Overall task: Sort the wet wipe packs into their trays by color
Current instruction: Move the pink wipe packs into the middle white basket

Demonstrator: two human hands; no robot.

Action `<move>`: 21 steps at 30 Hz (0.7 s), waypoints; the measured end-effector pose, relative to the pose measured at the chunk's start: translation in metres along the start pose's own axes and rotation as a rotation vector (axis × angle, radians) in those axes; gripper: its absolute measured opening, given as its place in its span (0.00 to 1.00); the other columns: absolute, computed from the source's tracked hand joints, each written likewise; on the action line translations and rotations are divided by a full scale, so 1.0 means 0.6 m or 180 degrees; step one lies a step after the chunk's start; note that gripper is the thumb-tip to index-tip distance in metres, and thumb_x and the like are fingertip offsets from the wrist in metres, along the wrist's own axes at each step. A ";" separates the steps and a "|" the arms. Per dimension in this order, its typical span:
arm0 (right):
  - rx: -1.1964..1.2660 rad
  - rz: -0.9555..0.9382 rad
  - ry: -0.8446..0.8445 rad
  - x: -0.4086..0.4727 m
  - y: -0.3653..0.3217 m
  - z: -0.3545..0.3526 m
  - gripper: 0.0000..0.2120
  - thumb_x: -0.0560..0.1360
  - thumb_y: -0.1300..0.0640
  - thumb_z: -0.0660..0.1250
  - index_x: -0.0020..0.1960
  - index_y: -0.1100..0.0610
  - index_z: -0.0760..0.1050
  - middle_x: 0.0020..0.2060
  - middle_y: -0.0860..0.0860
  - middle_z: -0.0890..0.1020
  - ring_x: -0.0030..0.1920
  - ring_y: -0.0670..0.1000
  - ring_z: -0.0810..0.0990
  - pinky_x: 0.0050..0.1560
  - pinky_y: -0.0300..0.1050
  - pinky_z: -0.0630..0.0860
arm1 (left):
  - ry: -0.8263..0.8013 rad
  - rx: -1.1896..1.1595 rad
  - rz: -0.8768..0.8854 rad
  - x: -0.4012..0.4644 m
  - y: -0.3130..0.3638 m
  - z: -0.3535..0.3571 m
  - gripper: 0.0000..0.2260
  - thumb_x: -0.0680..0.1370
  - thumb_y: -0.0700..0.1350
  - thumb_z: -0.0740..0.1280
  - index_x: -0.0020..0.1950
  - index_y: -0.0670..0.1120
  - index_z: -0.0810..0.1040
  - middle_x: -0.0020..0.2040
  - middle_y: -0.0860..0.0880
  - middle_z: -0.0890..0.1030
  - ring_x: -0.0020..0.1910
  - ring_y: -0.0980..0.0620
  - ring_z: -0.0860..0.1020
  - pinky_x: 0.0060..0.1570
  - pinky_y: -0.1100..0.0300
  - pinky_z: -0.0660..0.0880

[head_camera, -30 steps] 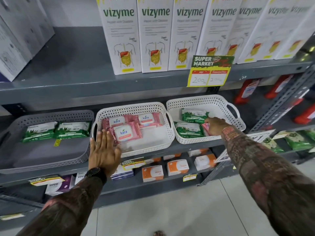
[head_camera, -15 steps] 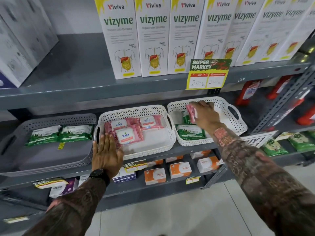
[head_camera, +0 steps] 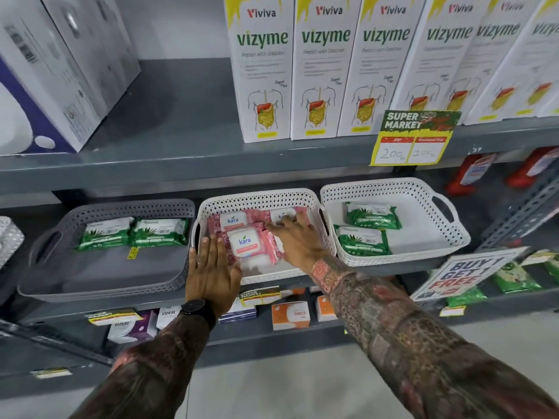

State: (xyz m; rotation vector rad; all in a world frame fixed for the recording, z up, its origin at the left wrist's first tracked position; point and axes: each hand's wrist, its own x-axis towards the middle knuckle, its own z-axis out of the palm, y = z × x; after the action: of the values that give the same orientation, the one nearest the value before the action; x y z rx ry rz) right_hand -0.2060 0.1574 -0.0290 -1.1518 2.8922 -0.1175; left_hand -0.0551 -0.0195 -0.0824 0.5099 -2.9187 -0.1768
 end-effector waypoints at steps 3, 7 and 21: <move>0.0494 0.0012 0.0157 -0.004 0.025 -0.015 0.42 0.74 0.57 0.77 0.81 0.45 0.60 0.72 0.53 0.72 0.71 0.58 0.69 0.65 0.61 0.77 | 0.0038 0.0039 -0.0032 0.001 -0.002 0.005 0.35 0.80 0.58 0.45 0.82 0.38 0.55 0.83 0.39 0.56 0.83 0.42 0.51 0.81 0.42 0.41; 0.0526 0.0813 0.0835 -0.021 0.109 -0.055 0.32 0.74 0.61 0.73 0.75 0.48 0.71 0.66 0.55 0.77 0.65 0.59 0.74 0.58 0.60 0.80 | 0.0063 0.0081 -0.0037 0.001 -0.001 0.007 0.35 0.81 0.58 0.46 0.82 0.38 0.55 0.83 0.39 0.57 0.83 0.42 0.52 0.81 0.41 0.43; 0.0713 0.1352 -0.0614 -0.075 0.230 -0.021 0.39 0.71 0.70 0.68 0.77 0.44 0.67 0.74 0.52 0.72 0.75 0.63 0.65 0.65 0.65 0.76 | -0.0150 0.0068 -0.0042 -0.002 -0.002 0.001 0.36 0.80 0.60 0.40 0.83 0.40 0.46 0.84 0.40 0.46 0.83 0.43 0.43 0.81 0.43 0.38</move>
State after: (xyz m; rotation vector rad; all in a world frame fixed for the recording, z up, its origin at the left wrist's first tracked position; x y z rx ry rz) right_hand -0.2689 0.2889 -0.0279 -0.4729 2.7856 -0.2907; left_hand -0.0534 -0.0202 -0.0831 0.5358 -2.9666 -0.1616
